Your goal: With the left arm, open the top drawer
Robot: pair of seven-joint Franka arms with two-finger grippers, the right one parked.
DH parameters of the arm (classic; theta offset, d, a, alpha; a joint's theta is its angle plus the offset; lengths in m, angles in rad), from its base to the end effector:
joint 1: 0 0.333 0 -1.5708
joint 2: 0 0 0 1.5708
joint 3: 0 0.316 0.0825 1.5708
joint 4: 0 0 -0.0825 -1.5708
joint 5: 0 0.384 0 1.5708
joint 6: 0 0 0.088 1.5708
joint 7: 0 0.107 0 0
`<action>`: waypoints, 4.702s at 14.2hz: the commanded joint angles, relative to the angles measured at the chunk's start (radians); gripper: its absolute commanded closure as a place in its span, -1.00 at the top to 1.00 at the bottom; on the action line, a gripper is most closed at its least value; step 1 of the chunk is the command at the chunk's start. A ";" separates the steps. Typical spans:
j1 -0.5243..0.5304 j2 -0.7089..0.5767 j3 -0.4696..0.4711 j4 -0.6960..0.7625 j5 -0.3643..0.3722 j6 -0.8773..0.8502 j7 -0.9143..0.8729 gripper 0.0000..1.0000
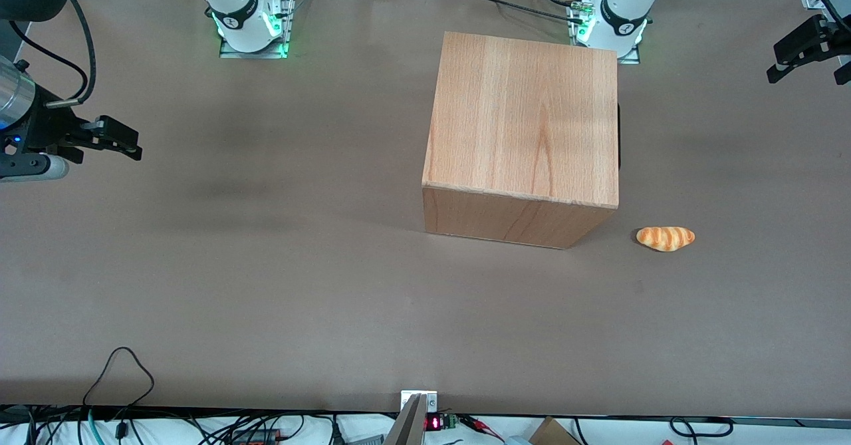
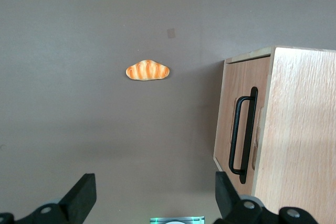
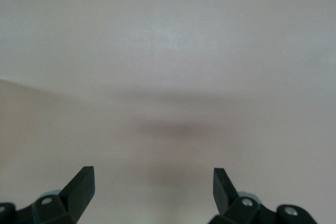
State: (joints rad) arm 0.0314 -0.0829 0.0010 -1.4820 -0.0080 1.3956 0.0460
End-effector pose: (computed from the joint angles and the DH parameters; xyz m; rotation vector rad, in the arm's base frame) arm 0.5077 0.0155 0.6943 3.1334 -0.0235 -0.0050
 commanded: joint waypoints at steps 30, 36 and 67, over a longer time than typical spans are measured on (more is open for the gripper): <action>-0.021 0.164 -0.018 -0.385 -0.287 0.304 0.005 1.00; -0.022 0.187 -0.021 -0.428 -0.314 0.325 0.029 1.00; -0.015 0.239 -0.059 -0.471 -0.247 0.350 0.112 1.00</action>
State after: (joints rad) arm 0.0114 0.1541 -0.0599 -1.9487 -0.2908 1.7293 0.1400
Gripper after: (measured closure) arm 0.000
